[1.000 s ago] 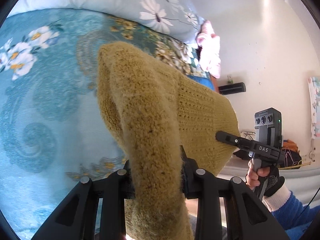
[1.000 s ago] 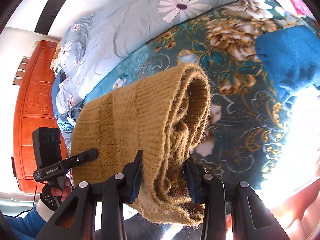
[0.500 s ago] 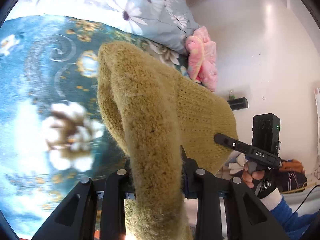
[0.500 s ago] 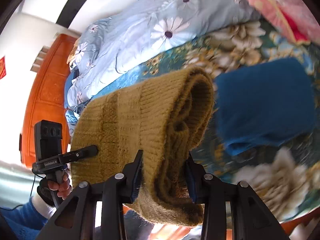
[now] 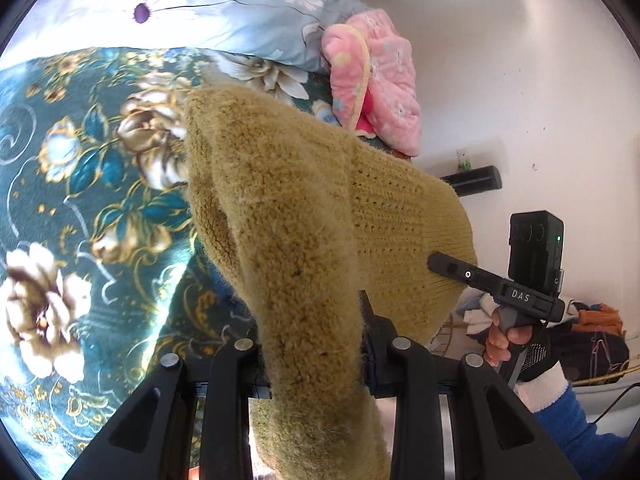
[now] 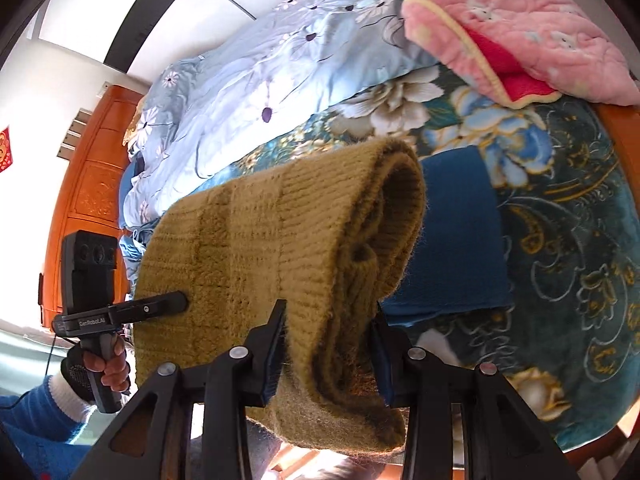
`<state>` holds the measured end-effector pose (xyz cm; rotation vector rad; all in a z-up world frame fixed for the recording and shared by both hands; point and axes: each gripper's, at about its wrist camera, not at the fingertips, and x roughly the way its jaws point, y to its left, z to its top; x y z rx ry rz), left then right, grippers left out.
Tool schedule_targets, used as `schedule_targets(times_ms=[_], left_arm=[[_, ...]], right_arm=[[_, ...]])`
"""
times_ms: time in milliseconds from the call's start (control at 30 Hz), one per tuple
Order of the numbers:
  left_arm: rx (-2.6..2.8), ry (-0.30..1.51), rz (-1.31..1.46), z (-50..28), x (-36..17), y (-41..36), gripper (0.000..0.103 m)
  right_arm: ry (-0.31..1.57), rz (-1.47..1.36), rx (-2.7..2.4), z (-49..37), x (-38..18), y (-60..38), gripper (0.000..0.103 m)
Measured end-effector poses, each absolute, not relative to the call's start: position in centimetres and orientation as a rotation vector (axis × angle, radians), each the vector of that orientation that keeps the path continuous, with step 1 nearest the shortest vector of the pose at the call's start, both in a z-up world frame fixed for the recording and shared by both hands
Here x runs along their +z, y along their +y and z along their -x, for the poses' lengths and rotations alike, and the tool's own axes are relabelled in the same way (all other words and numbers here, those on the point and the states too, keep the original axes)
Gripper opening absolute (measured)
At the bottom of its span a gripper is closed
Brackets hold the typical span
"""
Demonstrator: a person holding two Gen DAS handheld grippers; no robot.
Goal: Fold clothes
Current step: 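Carry the lifted sweater with both grippers across the blanket toward the pink quilt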
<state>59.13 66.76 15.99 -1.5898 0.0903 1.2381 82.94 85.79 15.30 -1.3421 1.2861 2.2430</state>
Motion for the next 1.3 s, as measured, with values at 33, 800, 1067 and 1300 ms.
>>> schedule_targets(times_ms=[33,800,1067,1300], left_arm=[[1.239,0.101,1.59,-59.3,15.9,67.4,0.032],[1.267,0.188,1.663,-59.1,11.0,76.0,0.033],[1.271,0.26,1.723,-58.9,7.1,76.0,0.034],[1.283,0.233,1.773,-58.8,4.9,75.2,0.041]], right_arm=[[1.292,1.342,2.242,-83.1,15.1,86.5,0.04],[1.258,1.51,2.251,-80.0,8.8,98.1,0.04],[1.302,1.552,2.158,-80.2,4.0,99.1,0.042],[1.38,1.493,2.134,-81.3,1.7,99.3,0.048]])
